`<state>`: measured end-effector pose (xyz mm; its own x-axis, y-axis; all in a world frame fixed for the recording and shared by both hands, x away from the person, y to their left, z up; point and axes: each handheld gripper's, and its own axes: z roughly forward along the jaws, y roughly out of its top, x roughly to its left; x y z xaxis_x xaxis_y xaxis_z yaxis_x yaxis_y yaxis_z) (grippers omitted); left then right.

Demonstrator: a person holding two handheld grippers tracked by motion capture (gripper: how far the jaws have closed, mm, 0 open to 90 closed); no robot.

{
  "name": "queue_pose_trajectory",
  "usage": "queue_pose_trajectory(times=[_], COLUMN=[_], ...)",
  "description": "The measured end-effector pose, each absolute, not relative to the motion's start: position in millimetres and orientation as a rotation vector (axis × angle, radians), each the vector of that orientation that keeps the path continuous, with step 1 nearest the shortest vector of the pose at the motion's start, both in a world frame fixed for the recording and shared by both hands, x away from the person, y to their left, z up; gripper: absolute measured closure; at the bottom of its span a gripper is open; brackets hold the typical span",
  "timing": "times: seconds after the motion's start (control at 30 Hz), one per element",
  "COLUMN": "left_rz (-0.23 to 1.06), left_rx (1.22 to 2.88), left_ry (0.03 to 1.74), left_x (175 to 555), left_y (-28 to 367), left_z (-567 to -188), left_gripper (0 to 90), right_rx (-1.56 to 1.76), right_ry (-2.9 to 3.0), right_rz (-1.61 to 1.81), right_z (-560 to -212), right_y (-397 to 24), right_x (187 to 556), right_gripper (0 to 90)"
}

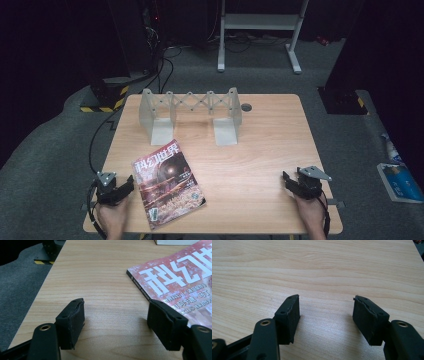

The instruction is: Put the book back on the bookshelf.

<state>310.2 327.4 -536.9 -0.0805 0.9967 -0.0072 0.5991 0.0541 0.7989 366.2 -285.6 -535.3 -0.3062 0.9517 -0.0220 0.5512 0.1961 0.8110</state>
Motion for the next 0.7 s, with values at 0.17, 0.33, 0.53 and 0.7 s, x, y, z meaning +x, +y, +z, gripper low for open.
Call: queue_pose_trajectory(times=[0.17, 0.33, 0.53, 0.7], left_rz=[0.856, 0.853, 0.861, 0.854], left_rx=[1.596, 1.592, 1.594, 1.598], left_ry=[1.747, 1.75, 1.748, 1.743], left_x=[310.0, 310.0, 311.0, 310.8], left_y=[327.6, 327.4, 326.3, 327.1], left_z=[-536.9, -536.9, -537.2, -537.1], left_gripper=[30.2, 29.8, 28.7, 28.0], right_rx=[1.389, 1.386, 1.385, 1.384], right_ry=[1.945, 1.948, 1.949, 1.951], right_rz=[0.975, 0.978, 0.976, 0.977], right_z=[-535.4, -535.5, -535.4, -535.4], right_y=[-285.4, -285.3, -285.0, -285.0], right_x=[365.9, 365.9, 365.5, 365.4], right_gripper=[38.2, 38.2, 38.1, 38.1])
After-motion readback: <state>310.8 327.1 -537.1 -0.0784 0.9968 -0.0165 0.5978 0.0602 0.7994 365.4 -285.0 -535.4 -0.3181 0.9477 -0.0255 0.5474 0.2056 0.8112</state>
